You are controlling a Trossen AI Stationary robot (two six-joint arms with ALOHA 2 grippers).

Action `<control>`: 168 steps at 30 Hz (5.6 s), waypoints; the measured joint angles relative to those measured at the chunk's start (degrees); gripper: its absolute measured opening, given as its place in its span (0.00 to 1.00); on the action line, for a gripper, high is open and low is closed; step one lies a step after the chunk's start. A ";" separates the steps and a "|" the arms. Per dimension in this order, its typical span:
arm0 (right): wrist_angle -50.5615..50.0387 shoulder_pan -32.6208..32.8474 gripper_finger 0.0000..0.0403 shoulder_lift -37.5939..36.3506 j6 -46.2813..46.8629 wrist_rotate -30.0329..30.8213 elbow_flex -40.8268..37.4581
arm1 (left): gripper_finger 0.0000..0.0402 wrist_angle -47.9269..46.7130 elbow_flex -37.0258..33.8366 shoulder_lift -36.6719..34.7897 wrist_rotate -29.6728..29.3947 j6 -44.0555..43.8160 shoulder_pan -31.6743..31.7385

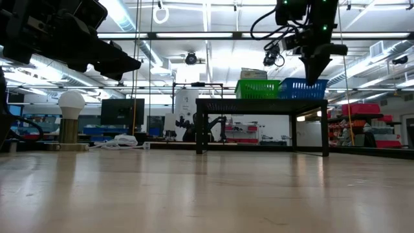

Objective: Pick & Place Office Desk Supplies
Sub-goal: Put the blue bin on the shelf, then put the black bin into the shelf

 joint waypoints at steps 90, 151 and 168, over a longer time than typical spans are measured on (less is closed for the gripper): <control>15.70 7.33 0.52 -6.48 4.51 -17.60 15.78 | 0.53 6.44 0.00 -2.75 -5.01 7.47 -0.03; 21.96 47.89 0.52 -27.58 25.51 7.24 -2.91 | 0.32 -78.94 16.50 -1.43 3.51 -47.85 -18.05; 21.81 47.89 0.52 -27.58 25.54 7.24 -2.91 | 0.04 -78.17 16.50 -1.45 -0.53 -42.36 -17.33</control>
